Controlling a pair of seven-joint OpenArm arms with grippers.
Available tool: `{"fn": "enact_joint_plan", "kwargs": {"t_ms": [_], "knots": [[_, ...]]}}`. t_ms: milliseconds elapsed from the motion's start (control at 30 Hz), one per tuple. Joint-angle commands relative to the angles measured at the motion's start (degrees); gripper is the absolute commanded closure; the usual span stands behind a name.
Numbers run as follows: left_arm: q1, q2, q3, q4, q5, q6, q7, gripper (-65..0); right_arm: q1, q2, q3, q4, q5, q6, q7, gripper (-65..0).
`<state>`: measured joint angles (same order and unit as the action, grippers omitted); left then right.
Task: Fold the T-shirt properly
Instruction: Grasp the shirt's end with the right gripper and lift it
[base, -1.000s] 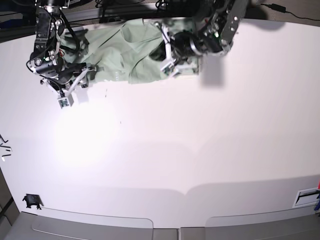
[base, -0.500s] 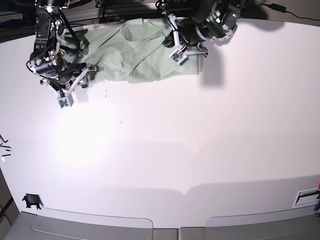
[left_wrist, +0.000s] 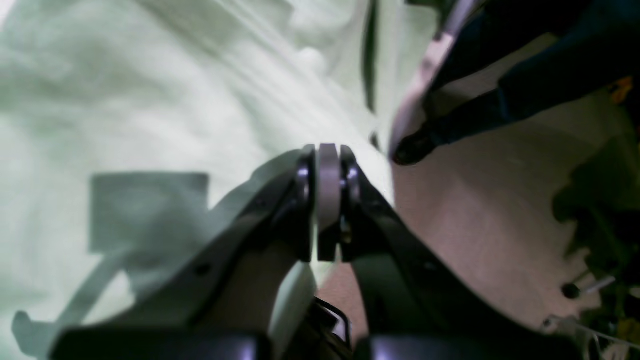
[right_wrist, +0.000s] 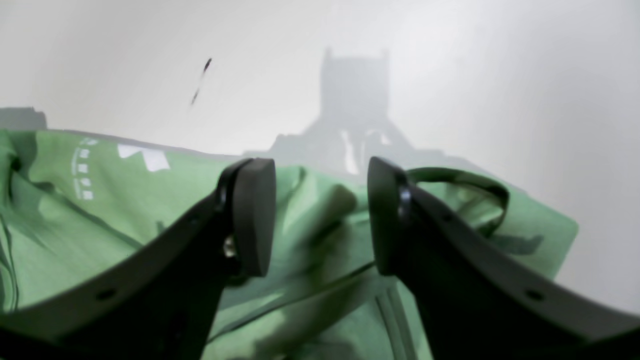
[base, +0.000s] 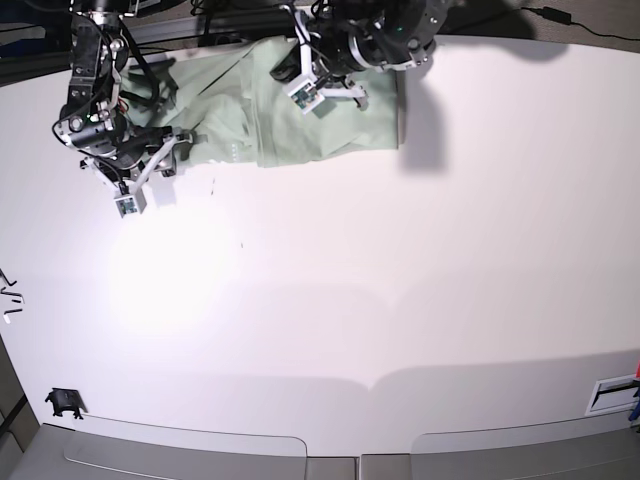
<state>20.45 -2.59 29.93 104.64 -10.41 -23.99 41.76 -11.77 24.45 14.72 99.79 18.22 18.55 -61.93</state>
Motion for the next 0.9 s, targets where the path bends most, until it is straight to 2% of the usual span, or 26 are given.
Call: {"fn": "enact_joint_plan", "kwargs": {"t_ms": [0,100,233,333,433,500,567,600,733,867], "knots": [[-0.2,0.5,0.2,1.2,-1.1,-0.2,-1.5,0.0,0.7,0.8,0.3,0.9,0.4,-0.2,1.1,-28.0],[-0.4,0.5,0.2,1.9,-1.2,-0.3,-1.0,0.0,0.7,0.8,0.3,0.9,-0.3,-0.2,1.1,-28.0],[-0.4,0.5,0.2,6.5,-1.1,-2.8,0.8,0.0,0.7,1.3,0.8,0.9,-7.2,-1.0,1.2,-28.0],[-0.4,0.5,0.2,10.3,-0.9,-2.8,1.1,0.0,0.8,2.1,3.8,0.9,-10.9,-2.2,2.1,-29.0],[-0.4,0.5,0.2,11.4,-0.9,-2.8,1.1,-14.8,1.0,3.8,9.5,0.9,-10.5,-2.6,2.6,-35.9],[-0.4,0.5,0.2,11.2,-0.9,-2.8,1.1,-18.4,1.0,5.4,13.7,0.8,-9.3,-2.5,3.1,-39.2],[-0.3,0.5,0.2,11.2,-0.9,-2.8,1.1,-18.6,1.0,7.4,18.4,0.7,-5.0,-2.3,3.0,-40.0],[-0.3,0.5,0.2,11.2,-0.9,-2.8,1.1,-18.6,1.0,8.6,20.7,0.3,-2.0,-1.2,3.0,-40.1],[-0.3,0.4,0.2,11.2,-0.9,-2.8,1.1,-18.6,1.0,13.8,27.8,-6.5,12.9,5.2,1.5,-40.1],[-0.4,-1.1,0.2,11.2,-1.0,-2.8,0.2,-18.6,1.4,18.6,29.9,-18.1,29.1,12.9,-5.2,-40.1]]}}
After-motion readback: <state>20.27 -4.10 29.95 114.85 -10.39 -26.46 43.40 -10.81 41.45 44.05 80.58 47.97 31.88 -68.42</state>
